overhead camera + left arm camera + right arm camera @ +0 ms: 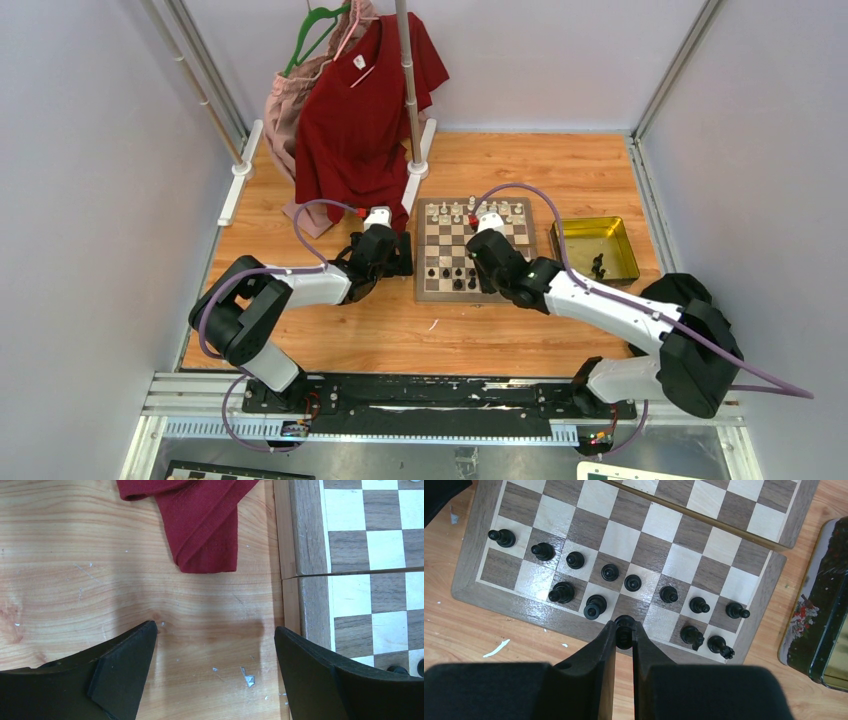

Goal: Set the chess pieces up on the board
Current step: Place the chess piece on the chessboard.

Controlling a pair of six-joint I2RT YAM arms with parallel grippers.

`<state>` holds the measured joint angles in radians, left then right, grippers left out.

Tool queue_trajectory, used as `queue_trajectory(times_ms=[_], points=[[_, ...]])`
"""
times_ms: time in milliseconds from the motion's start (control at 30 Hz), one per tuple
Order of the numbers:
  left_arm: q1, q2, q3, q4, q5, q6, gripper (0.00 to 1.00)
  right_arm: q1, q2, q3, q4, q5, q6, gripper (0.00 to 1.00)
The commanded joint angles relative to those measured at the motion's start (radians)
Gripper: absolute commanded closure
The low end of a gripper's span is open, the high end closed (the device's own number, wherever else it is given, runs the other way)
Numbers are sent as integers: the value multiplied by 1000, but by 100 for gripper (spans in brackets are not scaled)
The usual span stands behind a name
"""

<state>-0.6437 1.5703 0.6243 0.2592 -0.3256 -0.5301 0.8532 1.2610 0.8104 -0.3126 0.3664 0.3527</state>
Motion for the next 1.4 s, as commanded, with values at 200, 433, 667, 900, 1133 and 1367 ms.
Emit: queue_trajectory(times_ms=[200,433,667,900,1133,1367], points=[[-5,-8,11,15,-23,13,7,10,57,-23,74,20,-4,100],[-5,-8,11,16,-22,15,7,4,74,-35,88,24,-6,100],[-5,-3,11,15,-20,12,7,-2,63,-59,103,37,-9,100],[-6,3,11,16,-20,13,7,-8,59,-73,119,39,-8,100],[-5,7,13,15,-18,12,7,-14,50,-81,125,45,-14,100],[-6,13,12,16,-15,12,7,-16,42,-85,114,48,-8,97]])
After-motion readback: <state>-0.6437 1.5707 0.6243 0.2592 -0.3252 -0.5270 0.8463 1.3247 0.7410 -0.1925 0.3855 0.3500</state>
